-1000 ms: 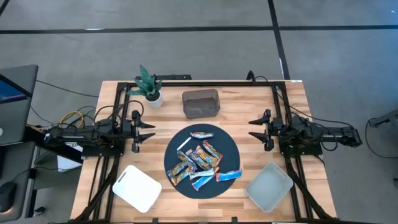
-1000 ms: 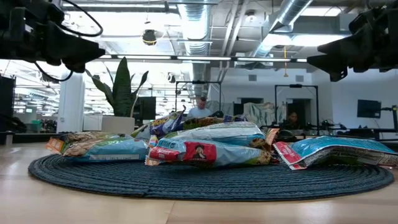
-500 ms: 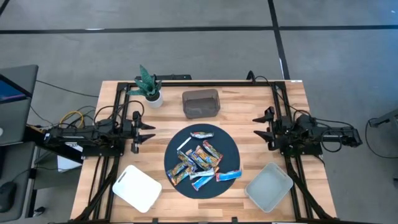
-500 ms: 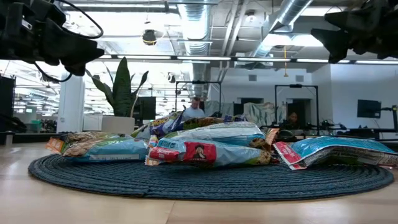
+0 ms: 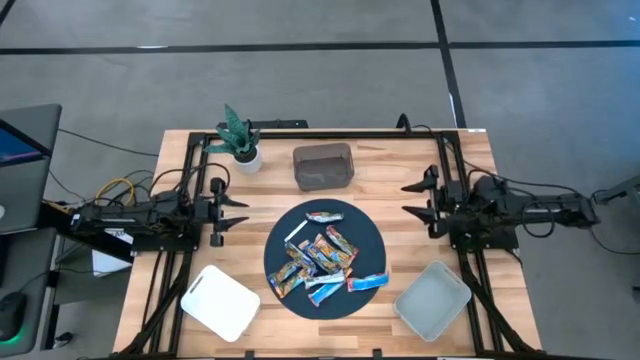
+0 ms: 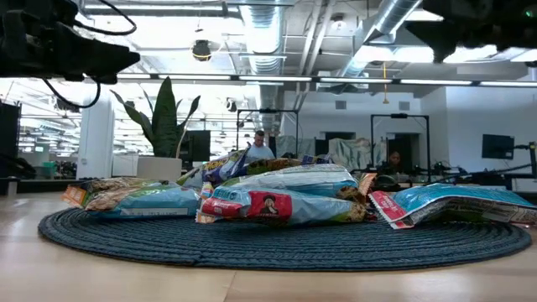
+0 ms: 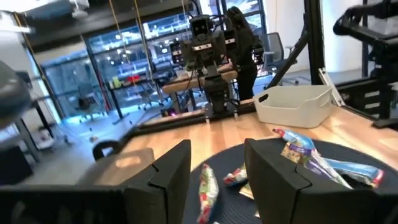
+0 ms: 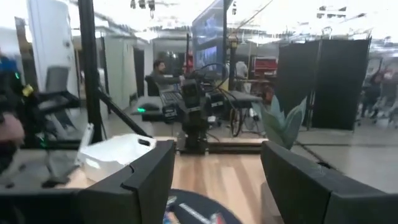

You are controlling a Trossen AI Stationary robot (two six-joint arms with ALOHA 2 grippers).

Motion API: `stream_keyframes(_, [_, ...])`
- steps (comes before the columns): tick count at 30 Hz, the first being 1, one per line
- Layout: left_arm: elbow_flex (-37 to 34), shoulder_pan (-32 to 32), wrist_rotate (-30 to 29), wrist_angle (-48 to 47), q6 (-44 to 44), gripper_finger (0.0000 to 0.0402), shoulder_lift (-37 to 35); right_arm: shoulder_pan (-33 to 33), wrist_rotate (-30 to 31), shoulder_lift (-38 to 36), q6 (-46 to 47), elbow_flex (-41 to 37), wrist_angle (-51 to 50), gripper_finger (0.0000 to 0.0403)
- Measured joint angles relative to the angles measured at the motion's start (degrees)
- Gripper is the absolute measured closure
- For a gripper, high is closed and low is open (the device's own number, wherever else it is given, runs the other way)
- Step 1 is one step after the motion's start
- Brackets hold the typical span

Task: Pick and place Granola Bars by type
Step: Put the red granola bar into the black bin

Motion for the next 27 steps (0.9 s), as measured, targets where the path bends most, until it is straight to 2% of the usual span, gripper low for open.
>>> stream_keyframes(6, [0.0,0.0,0.0,13.8,3.9,0.0256,0.0,-0.4,1.2,10.7,-4.7,6.0,0.0,0.0168])
stream_keyframes(9, [0.0,0.0,0.0,13.9,2.9,0.0256,0.8,-1.1,3.7,16.5,-2.6,8.3,0.2,0.0168])
stream_keyframes(16, [0.2,0.0,0.2,17.8,1.7,0.0256,5.2,-0.3,3.3,34.0,0.2,15.7,-0.4,0.0168])
stream_keyframes(20, [0.3,0.0,3.1,25.2,1.2,0.0256,11.5,1.8,3.2,43.3,-0.5,21.0,-5.3,0.0168])
stream_keyframes(24, [0.3,0.0,10.2,35.8,0.2,0.0256,21.1,5.4,3.2,49.8,-0.6,27.1,-14.0,0.0168])
stream_keyframes(27, [1.6,0.0,12.9,41.2,-0.3,0.0256,29.5,8.6,3.2,53.2,0.5,31.2,-18.8,0.0168])
